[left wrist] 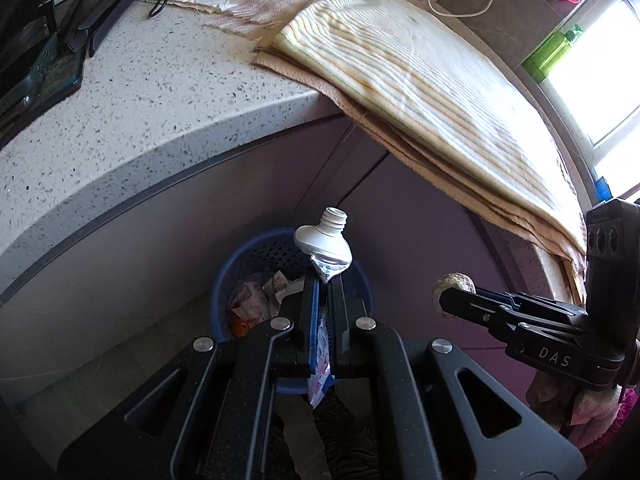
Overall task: Collect trash
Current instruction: 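Open both tools to drop the tube and nut into the wastebasket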
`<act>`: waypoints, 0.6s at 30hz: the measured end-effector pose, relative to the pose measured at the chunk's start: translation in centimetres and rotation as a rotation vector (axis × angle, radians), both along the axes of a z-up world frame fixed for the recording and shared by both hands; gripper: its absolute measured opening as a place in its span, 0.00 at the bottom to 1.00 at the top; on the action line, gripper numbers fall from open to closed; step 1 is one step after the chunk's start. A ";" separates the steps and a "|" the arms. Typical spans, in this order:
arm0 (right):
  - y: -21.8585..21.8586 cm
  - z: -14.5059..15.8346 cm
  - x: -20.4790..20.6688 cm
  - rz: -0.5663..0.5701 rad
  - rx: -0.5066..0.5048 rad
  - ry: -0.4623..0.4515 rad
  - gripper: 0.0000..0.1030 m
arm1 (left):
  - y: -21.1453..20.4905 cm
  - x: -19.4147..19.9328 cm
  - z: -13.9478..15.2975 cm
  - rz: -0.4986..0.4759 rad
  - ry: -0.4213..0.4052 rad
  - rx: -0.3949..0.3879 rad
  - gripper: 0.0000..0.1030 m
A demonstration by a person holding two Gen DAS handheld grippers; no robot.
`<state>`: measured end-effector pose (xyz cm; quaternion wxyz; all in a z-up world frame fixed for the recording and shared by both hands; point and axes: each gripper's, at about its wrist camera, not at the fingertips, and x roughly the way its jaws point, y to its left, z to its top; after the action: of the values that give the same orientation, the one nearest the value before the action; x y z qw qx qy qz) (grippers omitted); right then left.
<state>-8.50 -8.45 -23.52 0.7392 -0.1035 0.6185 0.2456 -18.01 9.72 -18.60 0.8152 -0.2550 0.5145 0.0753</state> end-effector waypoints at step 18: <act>0.6 -3.9 0.5 -0.011 -0.074 0.001 0.49 | -1.5 1.1 -4.3 -0.035 0.104 0.023 0.12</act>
<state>-8.04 -7.85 -27.41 0.7358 -0.1272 0.6281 0.2187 -16.88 8.21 -22.86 0.7915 -0.2323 0.5597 0.0800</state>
